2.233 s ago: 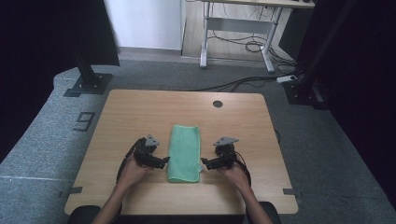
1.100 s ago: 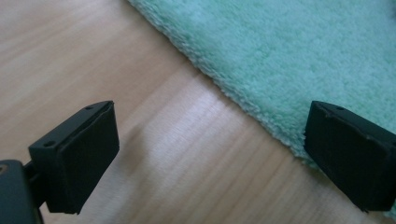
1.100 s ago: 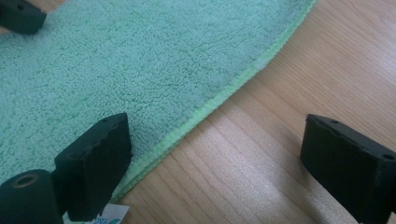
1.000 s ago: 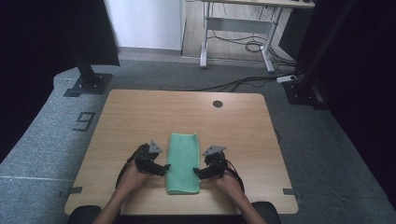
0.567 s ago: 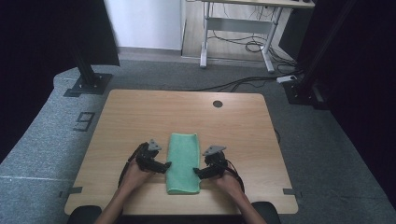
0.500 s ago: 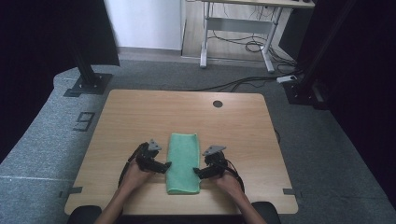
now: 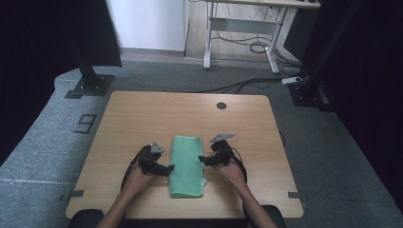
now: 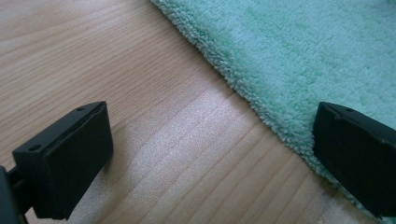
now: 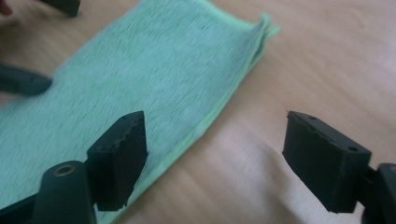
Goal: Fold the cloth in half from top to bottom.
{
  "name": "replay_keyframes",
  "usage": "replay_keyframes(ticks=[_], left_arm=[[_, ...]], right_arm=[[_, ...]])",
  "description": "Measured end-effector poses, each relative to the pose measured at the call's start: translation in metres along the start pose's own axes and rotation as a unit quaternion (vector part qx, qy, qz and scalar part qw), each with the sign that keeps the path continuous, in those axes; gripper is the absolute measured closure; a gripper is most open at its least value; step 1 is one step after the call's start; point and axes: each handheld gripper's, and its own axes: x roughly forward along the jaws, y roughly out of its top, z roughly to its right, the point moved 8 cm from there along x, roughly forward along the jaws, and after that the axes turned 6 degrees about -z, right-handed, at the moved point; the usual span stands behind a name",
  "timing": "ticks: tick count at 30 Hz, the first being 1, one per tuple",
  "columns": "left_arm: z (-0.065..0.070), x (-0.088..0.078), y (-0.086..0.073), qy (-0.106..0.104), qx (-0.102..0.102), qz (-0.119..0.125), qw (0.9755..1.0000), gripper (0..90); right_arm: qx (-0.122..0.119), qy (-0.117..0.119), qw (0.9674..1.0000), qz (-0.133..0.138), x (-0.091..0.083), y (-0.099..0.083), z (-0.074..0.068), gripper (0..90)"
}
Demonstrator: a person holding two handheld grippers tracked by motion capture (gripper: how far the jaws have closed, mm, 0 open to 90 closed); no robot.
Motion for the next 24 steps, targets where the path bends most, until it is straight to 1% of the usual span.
replay_keyframes(ticks=[3,5,6,8,10,11,12,14,15,16,17,18,19,20,21,22,23,24], left_arm=[[0.0,0.0,0.0,0.0,0.0,0.0,1.0,0.0],[0.0,0.0,0.0,0.0,0.0,0.0,1.0,0.0],[0.0,0.0,0.0,0.0,-0.001,0.001,1.0,0.0],[0.0,0.0,0.0,0.0,-0.001,0.001,1.0,0.0],[0.0,0.0,0.0,0.001,0.0,0.0,1.0,0.0],[0.0,0.0,0.0,0.0,0.0,0.0,1.0,0.0],[0.0,0.0,0.0,0.0,0.0,0.0,1.0,0.0],[0.0,0.0,0.0,0.001,0.0,0.0,1.0,0.0],[0.0,0.0,0.0,0.001,-0.001,0.0,1.0,0.0],[0.0,0.0,0.0,0.001,-0.001,0.0,1.0,0.0],[0.0,0.0,0.0,0.001,-0.001,0.0,1.0,0.0],[0.0,0.0,0.0,0.001,-0.001,0.0,1.0,0.0],[0.0,0.0,0.0,0.001,-0.001,0.0,1.0,0.0],[0.0,0.0,0.0,0.001,-0.002,0.0,1.0,0.0],[0.0,0.0,0.0,0.001,-0.002,0.0,1.0,0.0],[0.0,0.0,0.0,0.001,-0.002,0.0,1.0,0.0],[0.0,0.0,0.0,0.001,-0.002,0.0,1.0,0.0],[0.0,0.0,0.0,0.001,-0.002,0.0,1.0,0.0]], right_arm=[[0.003,-0.003,1.0,-0.001,0.002,0.009,0.006,27.3],[0.0,-0.005,1.0,-0.002,0.003,0.012,0.008,28.9],[-0.003,-0.007,1.0,-0.005,0.005,0.017,0.012,32.6],[-0.003,-0.009,0.9999,-0.007,0.007,0.023,0.016,36.2],[-0.008,-0.009,0.9999,-0.009,0.01,0.029,0.018,38.6],[-0.008,-0.009,0.9999,-0.009,0.01,0.029,0.018,38.6],[-0.008,-0.009,0.9999,-0.011,0.011,0.031,0.019,40.5],[-0.018,-0.005,0.9997,-0.014,0.018,0.042,0.019,45.0],[-0.018,-0.005,0.9997,-0.014,0.018,0.042,0.019,45.0],[-0.023,-0.003,0.9996,-0.017,0.023,0.046,0.018,48.5],[-0.023,-0.003,0.9996,-0.017,0.023,0.046,0.018,48.5],[-0.028,-0.01,0.9992,-0.026,0.03,0.05,0.02,49.8],[-0.028,-0.01,0.9992,-0.026,0.03,0.05,0.02,49.8],[-0.027,-0.012,0.9991,-0.032,0.036,0.052,0.024,49.8],[-0.027,-0.012,0.9991,-0.032,0.036,0.052,0.024,49.8],[-0.024,-0.013,0.999,-0.036,0.042,0.052,0.027,48.3],[-0.024,-0.013,0.999,-0.036,0.042,0.052,0.027,48.3],[-0.023,-0.013,0.9987,-0.044,0.048,0.051,0.029,46.6]])
